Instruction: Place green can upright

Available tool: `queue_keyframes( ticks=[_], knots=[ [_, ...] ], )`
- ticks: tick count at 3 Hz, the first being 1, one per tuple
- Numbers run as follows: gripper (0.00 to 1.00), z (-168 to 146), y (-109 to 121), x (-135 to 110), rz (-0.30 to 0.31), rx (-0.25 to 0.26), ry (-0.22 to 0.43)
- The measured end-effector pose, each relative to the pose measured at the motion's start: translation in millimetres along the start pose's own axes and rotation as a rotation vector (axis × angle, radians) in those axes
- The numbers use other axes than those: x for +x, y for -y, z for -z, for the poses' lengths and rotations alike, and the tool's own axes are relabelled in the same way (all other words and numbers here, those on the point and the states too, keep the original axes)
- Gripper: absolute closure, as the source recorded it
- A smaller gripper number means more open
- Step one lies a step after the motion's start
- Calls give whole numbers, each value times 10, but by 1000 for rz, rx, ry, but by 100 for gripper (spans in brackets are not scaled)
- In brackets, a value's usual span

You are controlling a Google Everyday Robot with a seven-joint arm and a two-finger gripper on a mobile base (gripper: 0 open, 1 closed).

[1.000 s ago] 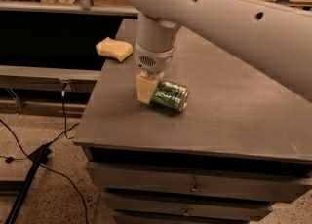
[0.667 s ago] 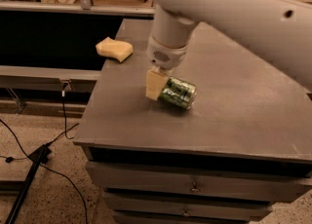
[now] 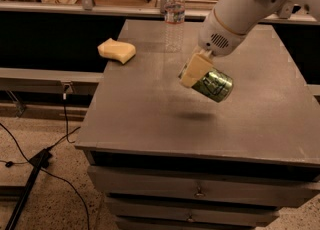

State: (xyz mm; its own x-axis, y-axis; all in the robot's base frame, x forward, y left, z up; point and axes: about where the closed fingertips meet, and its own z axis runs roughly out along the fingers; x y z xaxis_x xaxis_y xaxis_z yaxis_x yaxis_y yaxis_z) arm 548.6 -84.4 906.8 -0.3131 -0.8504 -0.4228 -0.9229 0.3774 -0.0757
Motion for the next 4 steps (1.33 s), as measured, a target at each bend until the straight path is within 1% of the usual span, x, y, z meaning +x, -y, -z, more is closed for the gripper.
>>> queue_keyframes(
  ticks=[1, 2, 3, 4],
  knots=[
    [100, -47, 14, -11, 1, -6, 12],
    [100, 68, 223, -117, 23, -16, 287],
    [100, 434, 291, -172, 74, -32, 543],
    [100, 718, 235, -221, 117, -105, 782]
  ],
)
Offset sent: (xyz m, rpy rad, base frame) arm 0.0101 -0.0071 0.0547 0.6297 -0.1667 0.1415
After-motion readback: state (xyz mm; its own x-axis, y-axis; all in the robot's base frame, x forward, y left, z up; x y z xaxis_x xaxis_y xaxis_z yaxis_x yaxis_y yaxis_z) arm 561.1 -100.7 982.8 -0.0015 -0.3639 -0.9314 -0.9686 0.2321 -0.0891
